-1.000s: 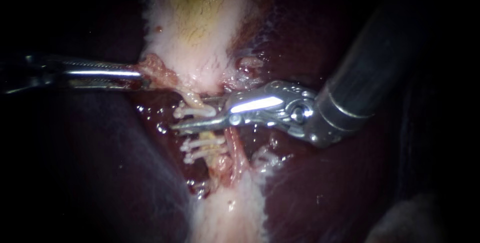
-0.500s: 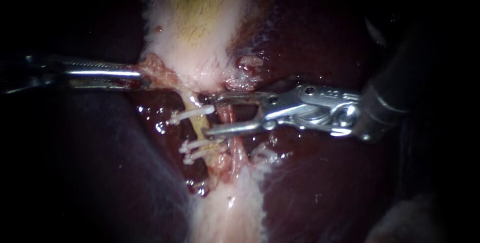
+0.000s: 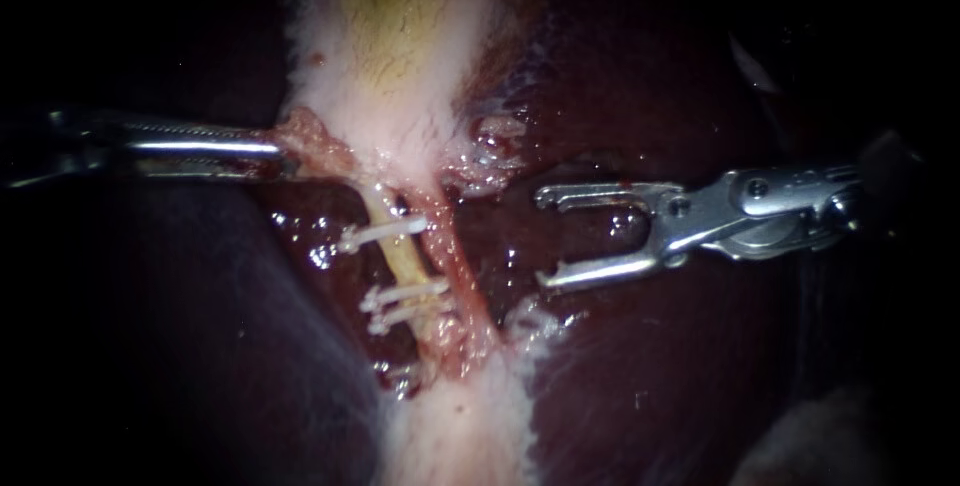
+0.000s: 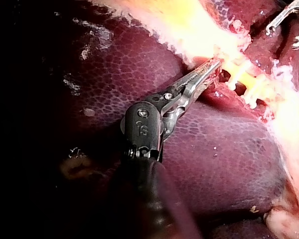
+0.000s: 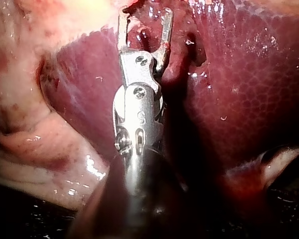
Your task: Going back third clip left tube
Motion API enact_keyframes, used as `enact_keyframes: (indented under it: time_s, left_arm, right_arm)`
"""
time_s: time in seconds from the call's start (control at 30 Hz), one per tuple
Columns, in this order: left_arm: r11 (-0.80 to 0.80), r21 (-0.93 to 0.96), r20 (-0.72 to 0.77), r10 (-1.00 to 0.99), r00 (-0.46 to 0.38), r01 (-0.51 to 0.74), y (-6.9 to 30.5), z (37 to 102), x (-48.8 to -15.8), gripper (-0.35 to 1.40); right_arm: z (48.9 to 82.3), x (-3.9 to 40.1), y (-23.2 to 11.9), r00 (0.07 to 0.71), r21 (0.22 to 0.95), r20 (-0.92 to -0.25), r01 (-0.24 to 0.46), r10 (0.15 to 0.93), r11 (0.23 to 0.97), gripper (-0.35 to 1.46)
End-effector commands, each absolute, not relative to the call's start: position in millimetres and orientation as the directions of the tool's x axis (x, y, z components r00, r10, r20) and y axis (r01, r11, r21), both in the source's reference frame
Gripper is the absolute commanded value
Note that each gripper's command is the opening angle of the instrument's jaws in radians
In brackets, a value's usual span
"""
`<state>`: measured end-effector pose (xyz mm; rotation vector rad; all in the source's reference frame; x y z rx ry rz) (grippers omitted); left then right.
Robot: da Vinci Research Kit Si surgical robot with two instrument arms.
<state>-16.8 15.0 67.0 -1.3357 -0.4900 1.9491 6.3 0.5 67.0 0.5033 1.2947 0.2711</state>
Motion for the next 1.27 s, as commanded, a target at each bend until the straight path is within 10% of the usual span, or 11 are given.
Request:
enact_keyframes:
  time_s: [0.03,1.27]
  left_arm:
    - [-0.674,-0.655,-0.645,0.734,-0.211,-0.341,14.9,67.1,-16.8,-0.35]
    - [-0.683,-0.647,-0.646,0.727,-0.232,-0.339,15.0,71.7,-20.8,-0.35]
  right_arm:
    - [66.9,6.1,0.4,0.261,0.494,-0.849,0.088,0.459,0.865,0.5]
    - [66.5,4.9,0.1,0.26,0.484,-0.856,0.099,0.447,0.869,0.5]
